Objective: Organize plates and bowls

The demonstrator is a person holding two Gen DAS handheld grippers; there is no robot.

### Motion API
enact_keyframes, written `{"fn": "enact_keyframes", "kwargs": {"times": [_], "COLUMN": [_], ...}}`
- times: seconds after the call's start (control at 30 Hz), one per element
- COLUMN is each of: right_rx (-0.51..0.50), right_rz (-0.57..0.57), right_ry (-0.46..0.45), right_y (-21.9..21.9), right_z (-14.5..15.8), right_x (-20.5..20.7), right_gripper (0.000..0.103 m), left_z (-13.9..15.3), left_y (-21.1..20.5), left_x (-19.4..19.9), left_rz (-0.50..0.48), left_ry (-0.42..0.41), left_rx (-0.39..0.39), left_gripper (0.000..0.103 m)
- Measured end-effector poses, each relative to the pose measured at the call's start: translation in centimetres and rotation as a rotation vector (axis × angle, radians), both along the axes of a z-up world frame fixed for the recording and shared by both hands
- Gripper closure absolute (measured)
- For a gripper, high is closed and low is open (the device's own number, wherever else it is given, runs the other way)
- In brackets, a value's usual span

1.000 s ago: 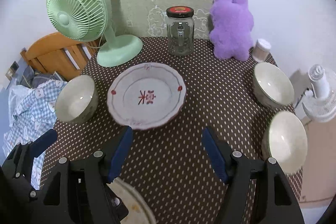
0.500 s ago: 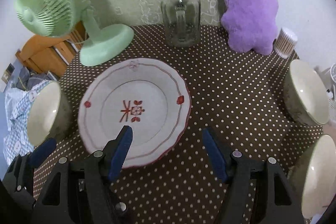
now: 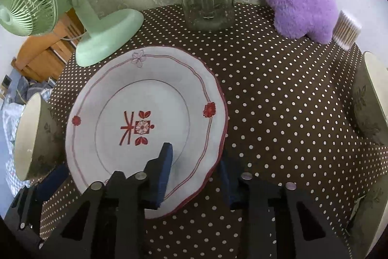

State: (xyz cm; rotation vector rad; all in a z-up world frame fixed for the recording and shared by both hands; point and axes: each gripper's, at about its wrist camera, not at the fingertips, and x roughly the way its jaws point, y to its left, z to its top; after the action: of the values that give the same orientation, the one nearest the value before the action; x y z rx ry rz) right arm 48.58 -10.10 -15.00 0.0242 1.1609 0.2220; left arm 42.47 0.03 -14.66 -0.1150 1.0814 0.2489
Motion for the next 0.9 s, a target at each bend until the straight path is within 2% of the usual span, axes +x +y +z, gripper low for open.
{"fn": "enact_keyframes", "kwargs": {"times": [0.2, 0.47, 0.9], "right_rx": [0.008, 0.018, 0.014], "right_rz": [0.012, -0.004, -0.106], "right_ry": [0.000, 0.031, 0.121], "right_y": [-0.4, -2.3, -8.3], "right_z": [0.0, 0.5, 0.8], "right_x": [-0.3, -2.5, -8.6], "right_gripper": [0.069, 0.070, 0.070], "left_z": [0.1, 0.5, 0.8], "left_y": [0.2, -1.5, -5.9], "left_x": [-0.2, -1.9, -6.3], "left_rz": [0.011, -0.031, -0.198], "left_ry": [0.003, 0.018, 0.078], "left_rx": [-0.005, 0.007, 0.017], "left_gripper": [0.020, 0.021, 0.021]}}
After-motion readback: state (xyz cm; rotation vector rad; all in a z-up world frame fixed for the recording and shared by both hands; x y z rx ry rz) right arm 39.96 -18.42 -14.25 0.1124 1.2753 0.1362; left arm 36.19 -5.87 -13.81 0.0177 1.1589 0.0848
